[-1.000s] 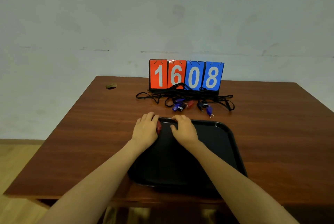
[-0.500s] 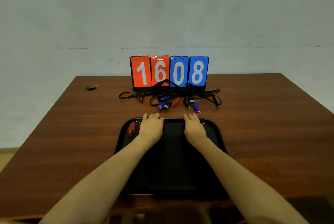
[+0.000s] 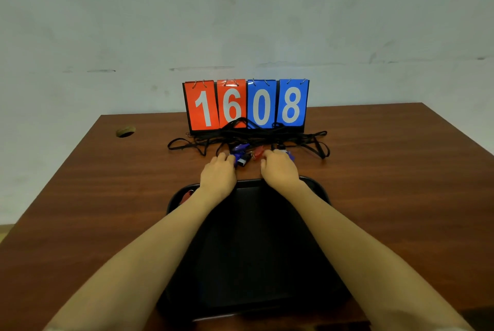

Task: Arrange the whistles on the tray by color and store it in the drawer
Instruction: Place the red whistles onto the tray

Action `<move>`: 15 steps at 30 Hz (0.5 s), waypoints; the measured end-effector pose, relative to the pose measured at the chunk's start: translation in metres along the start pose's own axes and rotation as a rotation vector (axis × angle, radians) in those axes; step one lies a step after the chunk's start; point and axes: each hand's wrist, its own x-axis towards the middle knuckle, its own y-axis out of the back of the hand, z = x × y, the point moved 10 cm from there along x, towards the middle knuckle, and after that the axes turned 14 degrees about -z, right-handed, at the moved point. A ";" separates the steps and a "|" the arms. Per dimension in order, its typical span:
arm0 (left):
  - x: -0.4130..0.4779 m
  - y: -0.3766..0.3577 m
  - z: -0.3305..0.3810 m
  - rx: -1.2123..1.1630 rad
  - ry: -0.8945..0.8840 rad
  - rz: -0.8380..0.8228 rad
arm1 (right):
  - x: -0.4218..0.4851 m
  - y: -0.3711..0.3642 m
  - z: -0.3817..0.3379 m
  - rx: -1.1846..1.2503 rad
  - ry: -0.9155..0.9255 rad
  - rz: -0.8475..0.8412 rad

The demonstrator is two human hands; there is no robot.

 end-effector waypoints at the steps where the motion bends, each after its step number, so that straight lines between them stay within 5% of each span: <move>1: 0.006 0.000 -0.002 -0.020 0.014 -0.017 | 0.009 -0.001 -0.003 0.037 0.026 -0.021; 6: 0.030 -0.016 -0.004 -0.059 -0.016 -0.102 | 0.039 -0.027 -0.007 -0.045 0.058 -0.204; 15: 0.038 -0.012 -0.013 -0.014 0.027 -0.081 | 0.039 -0.020 0.005 -0.122 0.009 -0.068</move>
